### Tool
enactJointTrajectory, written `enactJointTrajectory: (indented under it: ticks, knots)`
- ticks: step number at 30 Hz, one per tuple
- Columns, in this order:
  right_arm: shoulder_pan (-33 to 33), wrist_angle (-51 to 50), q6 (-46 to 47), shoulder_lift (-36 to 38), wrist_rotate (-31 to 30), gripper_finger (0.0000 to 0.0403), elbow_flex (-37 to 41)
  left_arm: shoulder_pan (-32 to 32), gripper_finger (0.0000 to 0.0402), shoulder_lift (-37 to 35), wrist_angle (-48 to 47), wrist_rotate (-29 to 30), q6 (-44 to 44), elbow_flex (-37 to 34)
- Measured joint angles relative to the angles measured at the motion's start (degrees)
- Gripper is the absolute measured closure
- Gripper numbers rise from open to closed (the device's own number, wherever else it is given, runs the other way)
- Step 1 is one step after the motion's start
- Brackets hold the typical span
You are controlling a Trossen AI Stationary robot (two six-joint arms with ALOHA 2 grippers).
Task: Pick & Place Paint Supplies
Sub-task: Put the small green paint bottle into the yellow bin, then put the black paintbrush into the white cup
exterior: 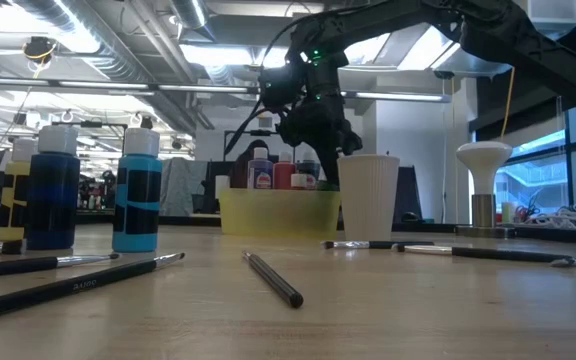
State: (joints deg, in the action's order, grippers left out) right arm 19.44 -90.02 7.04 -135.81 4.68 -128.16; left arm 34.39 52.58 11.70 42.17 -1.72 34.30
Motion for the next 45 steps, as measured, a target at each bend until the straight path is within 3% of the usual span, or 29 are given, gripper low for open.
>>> enactJointTrajectory:
  ticks: [15, 30, 38, 45]
  knots:
    - [0.0, 0.0, 0.1, 0.1, 0.0, 0.0205, 0.0, 0.0, 0.0261, 0.0, -0.3, -0.2, 0.0, 0.0]
    - [0.0, 0.0, -1.1, 3.1, -3.4, 0.0201, -6.4, 0.0, 0.0261, 0.0, -0.3, -0.2, 0.1, 0.0]
    - [-1.3, 0.0, -0.8, 9.8, -1.0, 0.0201, -6.5, 0.0, 0.0261, 0.0, -1.3, -0.5, 2.8, 0.0]
    - [-6.5, 0.0, -0.6, 15.8, 4.0, 0.0201, -6.5, 0.0, 0.0261, -1.2, -9.8, -7.3, 9.0, 4.0]
